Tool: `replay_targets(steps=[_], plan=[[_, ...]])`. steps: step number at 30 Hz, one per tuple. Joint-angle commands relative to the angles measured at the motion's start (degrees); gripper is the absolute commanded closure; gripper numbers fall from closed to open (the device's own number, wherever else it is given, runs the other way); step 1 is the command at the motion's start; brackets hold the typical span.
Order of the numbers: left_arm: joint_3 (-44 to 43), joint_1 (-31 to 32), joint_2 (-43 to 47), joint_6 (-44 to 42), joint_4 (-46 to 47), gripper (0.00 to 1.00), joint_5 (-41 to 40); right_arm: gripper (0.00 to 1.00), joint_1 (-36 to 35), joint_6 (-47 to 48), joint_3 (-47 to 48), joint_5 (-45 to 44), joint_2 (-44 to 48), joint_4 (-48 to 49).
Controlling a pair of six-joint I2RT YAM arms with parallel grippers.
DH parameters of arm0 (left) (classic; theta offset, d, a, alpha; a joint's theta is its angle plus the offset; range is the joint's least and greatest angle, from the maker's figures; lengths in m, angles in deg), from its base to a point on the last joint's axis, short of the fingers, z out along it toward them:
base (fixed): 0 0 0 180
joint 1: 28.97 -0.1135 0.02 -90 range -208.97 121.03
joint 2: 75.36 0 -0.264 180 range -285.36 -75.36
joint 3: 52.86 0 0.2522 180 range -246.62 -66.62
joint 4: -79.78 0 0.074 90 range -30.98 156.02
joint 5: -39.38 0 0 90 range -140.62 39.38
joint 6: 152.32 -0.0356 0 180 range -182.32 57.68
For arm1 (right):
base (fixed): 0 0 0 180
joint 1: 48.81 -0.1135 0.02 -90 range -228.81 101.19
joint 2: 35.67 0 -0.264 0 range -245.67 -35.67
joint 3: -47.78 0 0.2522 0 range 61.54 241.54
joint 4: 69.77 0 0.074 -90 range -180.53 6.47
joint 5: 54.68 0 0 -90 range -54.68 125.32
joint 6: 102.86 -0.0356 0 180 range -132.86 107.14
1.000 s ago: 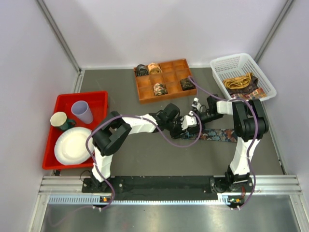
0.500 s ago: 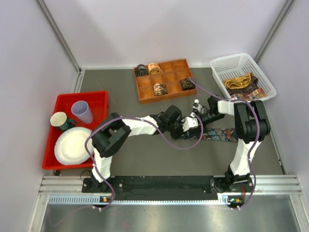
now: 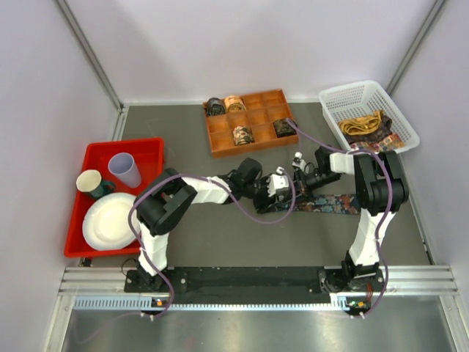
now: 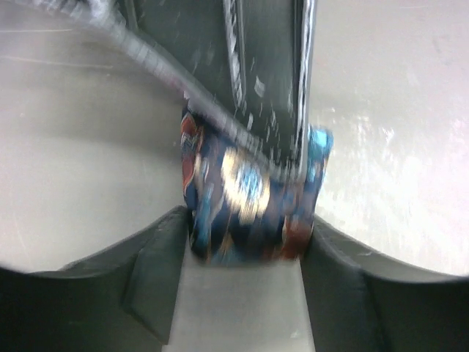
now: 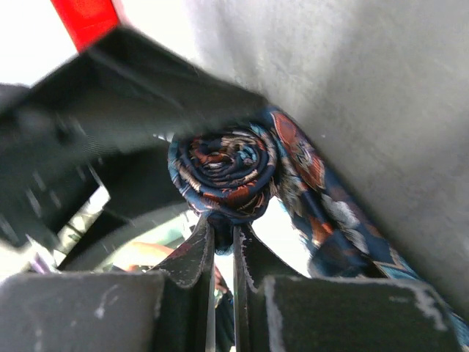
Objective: Roll the ties
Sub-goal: Roll the tie at the center of the board.
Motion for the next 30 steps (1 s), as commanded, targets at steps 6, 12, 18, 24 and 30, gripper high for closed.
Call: replay_targets(steps=[6, 12, 18, 24, 30], plan=[[10.6, -5.7, -6.4, 7.6, 23.7, 0.27, 18.0, 1.0, 1.0, 3.7, 0.4, -7.0, -3.1, 2.7], [11.2, -5.5, -11.9, 16.8, 46.6, 0.27, 23.3, 1.0, 2.4, 3.2, 1.3, -7.5, -4.8, 2.0], [10.0, -4.9, -16.1, 19.5, 53.7, 0.38, 23.1, 1.0, 3.3, 3.0, 2.3, -7.7, -6.7, 1.4], [9.9, -4.8, -14.6, 17.9, 43.7, 0.67, 21.4, 1.0, 3.3, 3.2, 2.8, -8.1, -6.5, 1.0], [4.0, -3.1, -9.9, -0.3, 9.1, 0.83, 5.4, 0.63, 5.2, 6.7, 4.2, -4.6, -2.5, -3.5]])
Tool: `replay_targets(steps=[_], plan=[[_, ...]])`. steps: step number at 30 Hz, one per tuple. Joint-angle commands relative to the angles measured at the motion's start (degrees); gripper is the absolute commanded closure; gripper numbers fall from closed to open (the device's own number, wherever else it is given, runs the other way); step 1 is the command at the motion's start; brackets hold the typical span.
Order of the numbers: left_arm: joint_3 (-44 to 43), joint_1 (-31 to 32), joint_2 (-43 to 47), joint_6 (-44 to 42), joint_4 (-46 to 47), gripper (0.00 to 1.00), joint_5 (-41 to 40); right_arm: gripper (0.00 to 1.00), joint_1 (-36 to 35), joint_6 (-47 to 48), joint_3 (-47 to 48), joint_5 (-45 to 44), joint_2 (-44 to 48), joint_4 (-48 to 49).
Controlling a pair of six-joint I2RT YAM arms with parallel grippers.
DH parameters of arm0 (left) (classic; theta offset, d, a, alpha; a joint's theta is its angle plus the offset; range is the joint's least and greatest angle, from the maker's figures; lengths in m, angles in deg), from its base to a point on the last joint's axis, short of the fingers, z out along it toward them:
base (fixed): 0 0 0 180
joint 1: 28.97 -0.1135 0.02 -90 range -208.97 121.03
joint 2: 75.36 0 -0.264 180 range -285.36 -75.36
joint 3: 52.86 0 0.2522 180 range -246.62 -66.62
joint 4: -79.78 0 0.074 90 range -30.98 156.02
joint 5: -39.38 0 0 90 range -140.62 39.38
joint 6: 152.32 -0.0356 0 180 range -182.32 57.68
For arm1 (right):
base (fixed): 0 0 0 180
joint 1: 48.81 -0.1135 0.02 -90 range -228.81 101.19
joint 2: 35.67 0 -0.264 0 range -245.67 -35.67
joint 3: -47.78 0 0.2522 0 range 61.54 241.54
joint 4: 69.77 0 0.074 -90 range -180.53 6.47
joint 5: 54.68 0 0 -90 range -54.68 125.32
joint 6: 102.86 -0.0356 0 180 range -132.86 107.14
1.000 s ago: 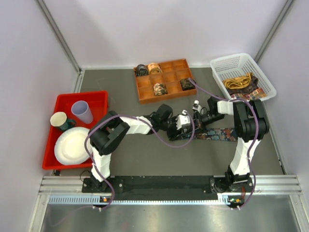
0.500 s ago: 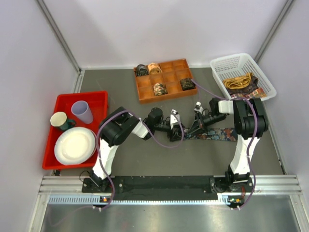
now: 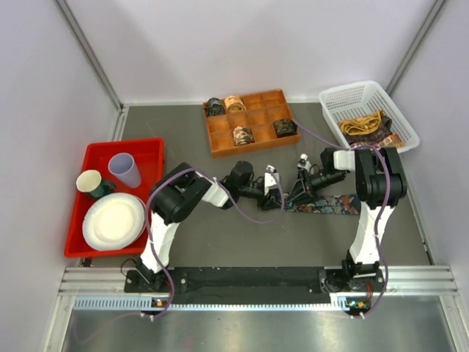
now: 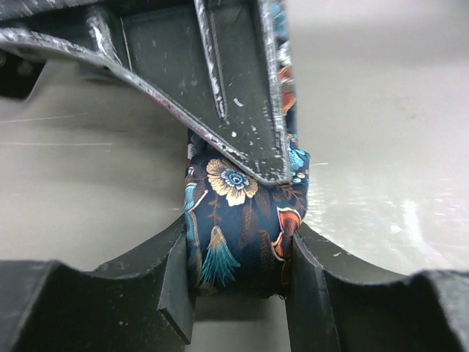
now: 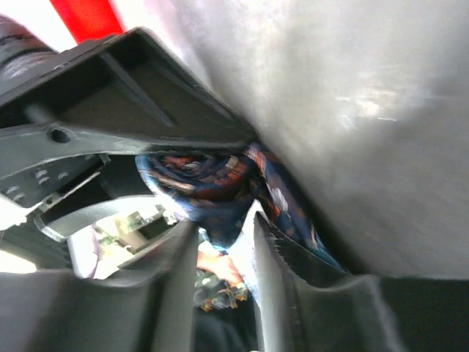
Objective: Roll the ties
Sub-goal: Roll the tie at the center of the board.
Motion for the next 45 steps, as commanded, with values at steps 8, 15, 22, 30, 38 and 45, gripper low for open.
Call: replay_targets(steps=[8, 15, 22, 30, 38, 45], plan=[[-5.4, 4.4, 3.6, -18.1, -50.2, 0.82, -26.3, 0.43, 2.4, 4.0, -0.8, -2.5, 7.6, 2.8], [-10.3, 6.8, 3.4, -19.6, -60.7, 0.79, -29.0, 0.51, 0.0, 2.3, -0.8, -2.6, 5.9, 6.8], [-12.4, 7.8, 2.7, -20.4, -63.9, 0.72, -30.3, 0.95, -0.6, 2.4, -1.1, -6.1, 4.1, 7.4], [-7.8, 3.2, 4.3, -13.1, -49.2, 0.34, -15.5, 1.0, -0.7, 3.5, -3.0, -9.9, 3.9, 8.7], [0.5, -0.2, -1.0, 0.4, -9.3, 0.15, 2.3, 1.0, -0.7, 4.9, -2.4, -12.3, 2.2, 9.2], [1.8, -0.1, -7.6, 11.3, 14.0, 0.25, 4.3, 1.0, -0.5, 2.7, -2.5, -17.3, 1.7, 10.0]])
